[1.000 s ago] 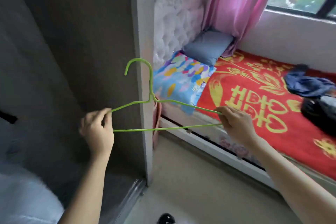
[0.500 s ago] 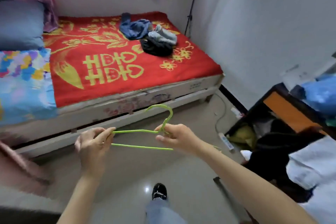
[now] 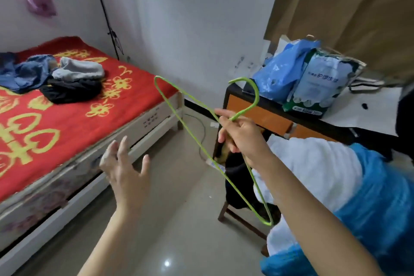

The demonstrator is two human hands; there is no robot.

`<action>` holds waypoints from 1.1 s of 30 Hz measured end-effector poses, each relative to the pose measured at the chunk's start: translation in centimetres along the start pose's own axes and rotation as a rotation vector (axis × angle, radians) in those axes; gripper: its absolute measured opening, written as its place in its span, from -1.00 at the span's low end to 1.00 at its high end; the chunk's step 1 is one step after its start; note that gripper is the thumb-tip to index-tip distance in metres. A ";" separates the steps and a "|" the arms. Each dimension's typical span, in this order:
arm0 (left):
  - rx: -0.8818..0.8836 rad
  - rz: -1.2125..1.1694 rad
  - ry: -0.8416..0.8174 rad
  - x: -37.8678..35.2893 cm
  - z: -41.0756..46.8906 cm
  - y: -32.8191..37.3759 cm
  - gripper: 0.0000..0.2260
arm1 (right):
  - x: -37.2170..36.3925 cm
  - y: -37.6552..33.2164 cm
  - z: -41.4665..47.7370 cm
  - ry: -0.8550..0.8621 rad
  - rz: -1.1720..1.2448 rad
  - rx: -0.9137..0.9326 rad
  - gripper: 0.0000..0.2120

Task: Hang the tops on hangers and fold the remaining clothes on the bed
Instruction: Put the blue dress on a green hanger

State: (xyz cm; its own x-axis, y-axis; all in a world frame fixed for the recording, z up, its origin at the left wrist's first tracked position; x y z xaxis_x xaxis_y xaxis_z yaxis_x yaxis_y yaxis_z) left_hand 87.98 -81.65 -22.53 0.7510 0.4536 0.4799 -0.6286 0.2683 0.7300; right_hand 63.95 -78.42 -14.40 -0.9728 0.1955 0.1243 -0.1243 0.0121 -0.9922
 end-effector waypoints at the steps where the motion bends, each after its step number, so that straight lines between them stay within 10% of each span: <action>1: -0.075 -0.009 -0.096 -3.3 -0.5 1.7 -0.49 | 3.2 -0.4 -0.5 0.074 0.082 0.020 -0.75; 10: -0.565 -0.098 -0.770 -20.4 -6.3 16.5 -0.54 | 21.4 -3.4 -13.1 0.887 0.101 0.120 -0.78; 15: -0.861 -0.070 -0.964 -24.8 -11.1 25.0 -0.52 | 25.6 -3.2 -18.4 1.292 -0.350 0.027 -0.72; 19: -1.022 0.056 -1.137 -27.4 -14.3 27.1 -0.49 | 28.2 1.8 -16.6 1.208 -0.956 -0.436 -0.61; 23: -1.084 0.200 -1.255 -28.4 -16.2 25.8 -0.49 | 30.2 9.1 -15.2 1.037 -0.987 -0.773 -0.45; 27: -1.099 0.208 -1.248 -28.7 -15.9 25.2 -0.49 | 31.6 8.6 -15.8 1.176 -0.867 -0.724 -0.82; 33: -1.121 0.199 -1.249 -28.7 -15.8 25.0 -0.49 | 33.2 1.0 -18.1 1.385 -0.768 -0.445 -0.75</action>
State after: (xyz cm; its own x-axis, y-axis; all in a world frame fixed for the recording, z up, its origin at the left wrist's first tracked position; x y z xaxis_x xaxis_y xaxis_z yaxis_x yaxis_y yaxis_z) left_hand 47.53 -74.51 -25.71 -0.0070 -0.2021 0.9793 -0.1383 0.9701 0.1992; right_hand 35.08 -54.14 -11.47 0.2214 0.6829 0.6961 -0.1650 0.7298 -0.6634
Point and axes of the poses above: each hand's wrist, its own z-axis towards the middle knuckle, its own x-axis out of the back of the hand, y = z × x, the point moved 6 cm from there along z, towards the middle knuckle
